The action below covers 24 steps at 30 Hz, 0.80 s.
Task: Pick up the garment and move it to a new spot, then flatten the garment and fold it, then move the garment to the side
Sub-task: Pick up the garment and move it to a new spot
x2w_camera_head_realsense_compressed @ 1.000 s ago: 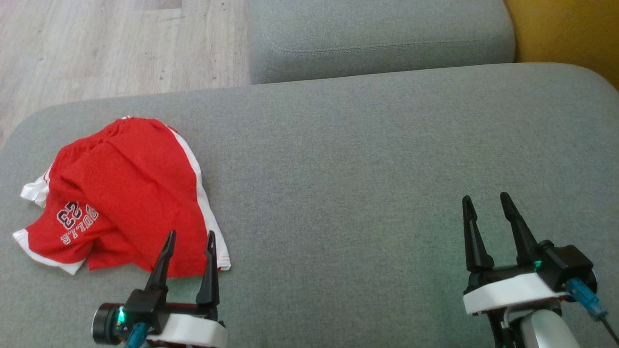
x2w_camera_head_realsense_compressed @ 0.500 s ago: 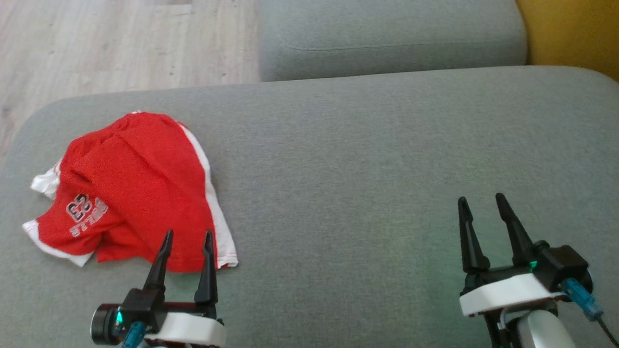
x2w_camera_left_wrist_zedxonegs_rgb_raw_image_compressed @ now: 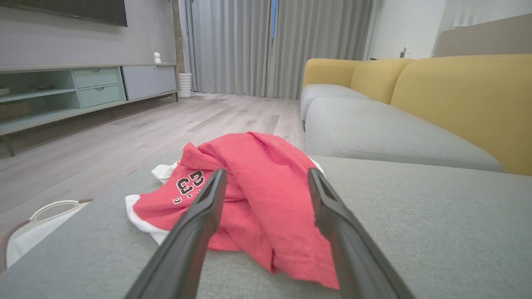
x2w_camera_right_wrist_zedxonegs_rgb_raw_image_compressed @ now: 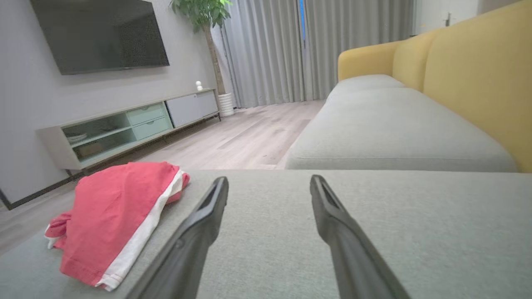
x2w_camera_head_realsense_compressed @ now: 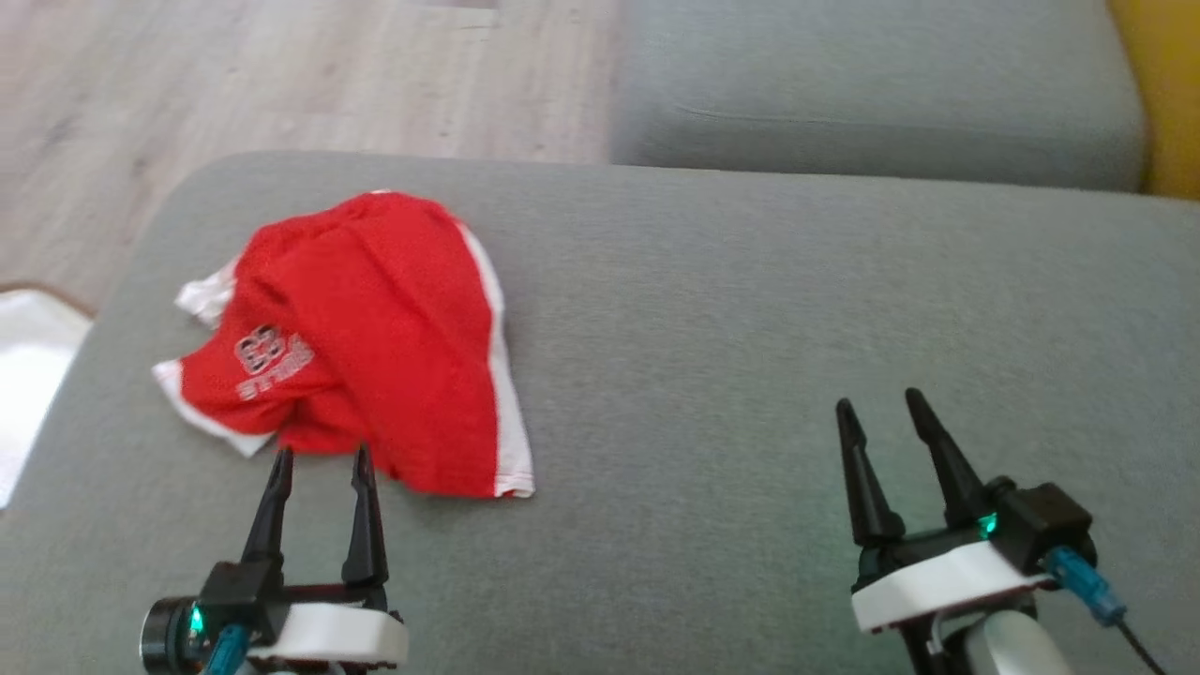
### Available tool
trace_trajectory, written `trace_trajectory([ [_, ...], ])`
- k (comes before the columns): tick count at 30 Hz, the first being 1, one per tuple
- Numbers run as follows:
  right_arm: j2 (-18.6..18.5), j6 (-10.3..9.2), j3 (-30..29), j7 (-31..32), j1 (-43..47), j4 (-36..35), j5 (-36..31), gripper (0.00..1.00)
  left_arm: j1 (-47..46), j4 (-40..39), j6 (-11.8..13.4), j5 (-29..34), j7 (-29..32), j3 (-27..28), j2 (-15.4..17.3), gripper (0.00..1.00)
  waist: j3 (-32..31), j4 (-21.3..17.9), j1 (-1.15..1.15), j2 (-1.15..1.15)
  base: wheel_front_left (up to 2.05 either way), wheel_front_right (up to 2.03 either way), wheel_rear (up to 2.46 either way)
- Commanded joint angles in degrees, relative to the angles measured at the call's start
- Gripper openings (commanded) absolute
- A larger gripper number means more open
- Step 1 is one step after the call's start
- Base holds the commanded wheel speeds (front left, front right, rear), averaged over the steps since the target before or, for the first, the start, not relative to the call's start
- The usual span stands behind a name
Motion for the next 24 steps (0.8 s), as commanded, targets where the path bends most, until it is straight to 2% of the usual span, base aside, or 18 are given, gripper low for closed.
trace_trajectory([
  [1, -0.4, -0.04, 1.7, -0.6, -0.4, -1.4, 0.3, 1.00, -1.5, -1.6, 0.3, 0.4, -0.5, 2.4, 0.0, 1.00, -0.5, 2.0, 0.00, 0.00, 0.00, 0.00, 0.00],
  [12, -0.4, -0.04, 5.6, -0.6, 0.6, -0.5, 1.6, 1.00, -0.1, -2.0, 0.2, 0.7, -0.5, 4.0, 0.0, 1.00, -1.5, 7.5, 0.00, 0.00, 0.00, 0.00, 0.00],
  [24, -0.4, -0.04, 7.0, -0.6, 0.2, -0.1, 1.9, 1.00, 0.5, -2.7, 0.8, 0.1, -0.5, 4.9, 0.0, 1.00, -1.2, 7.8, 0.00, 0.00, 0.00, 0.00, 0.00],
])
